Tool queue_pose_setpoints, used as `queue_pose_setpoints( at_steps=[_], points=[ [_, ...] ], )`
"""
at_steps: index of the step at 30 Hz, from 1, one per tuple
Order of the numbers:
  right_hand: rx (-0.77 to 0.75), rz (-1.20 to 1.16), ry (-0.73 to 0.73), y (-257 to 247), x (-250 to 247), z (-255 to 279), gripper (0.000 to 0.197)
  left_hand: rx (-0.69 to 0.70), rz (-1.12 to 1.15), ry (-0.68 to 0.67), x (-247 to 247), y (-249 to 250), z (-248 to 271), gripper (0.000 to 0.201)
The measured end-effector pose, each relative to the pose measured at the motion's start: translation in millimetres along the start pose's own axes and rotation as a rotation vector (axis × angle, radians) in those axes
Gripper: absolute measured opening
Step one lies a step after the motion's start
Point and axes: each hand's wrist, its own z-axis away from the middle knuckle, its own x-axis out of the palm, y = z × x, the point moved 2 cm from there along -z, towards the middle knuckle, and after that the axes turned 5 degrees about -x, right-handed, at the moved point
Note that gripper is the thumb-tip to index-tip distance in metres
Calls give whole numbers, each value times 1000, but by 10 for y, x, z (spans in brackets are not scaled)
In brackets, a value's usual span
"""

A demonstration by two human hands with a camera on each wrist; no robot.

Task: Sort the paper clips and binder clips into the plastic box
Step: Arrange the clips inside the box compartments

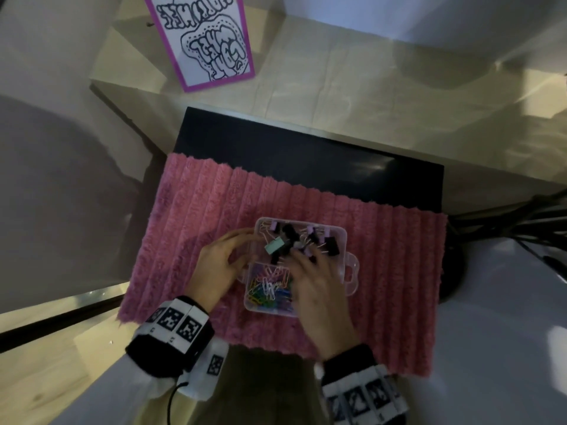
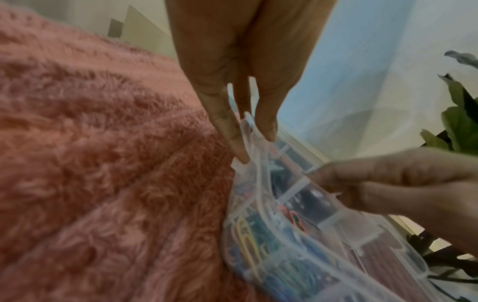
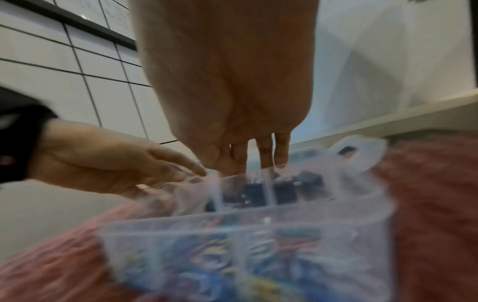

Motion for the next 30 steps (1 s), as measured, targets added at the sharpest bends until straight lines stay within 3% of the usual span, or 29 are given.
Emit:
queue_pose_setpoints(
  at_steps=[7, 9, 11, 13, 19, 22, 27, 30],
  points=[
    [-48, -214, 236, 202, -234, 218, 27, -71, 41, -64, -35, 8, 136, 51],
    [-189, -183, 104, 68, -128, 271, 31, -110, 31, -64, -23, -12, 211, 60],
    [-276, -119, -98, -57, 60, 281, 60, -161, 24, -83, 5, -24, 285, 65],
    [-267, -66, -162, -83, 148, 271, 64, -219, 76, -87, 20, -41, 327, 62],
    [-161, -14, -118, 151, 57, 462, 46, -376, 319, -81, 34, -134, 292, 60],
    [-125, -48, -147, 277, 48, 549, 41, -393, 362, -90, 45, -137, 301, 60],
    [-69, -63, -173, 332, -9, 633, 56, -401, 411, -101, 46, -119, 292, 56],
    [-33, -90, -69, 375, -107, 664, 50, -401, 426, -117, 45, -115, 278, 50]
  ],
)
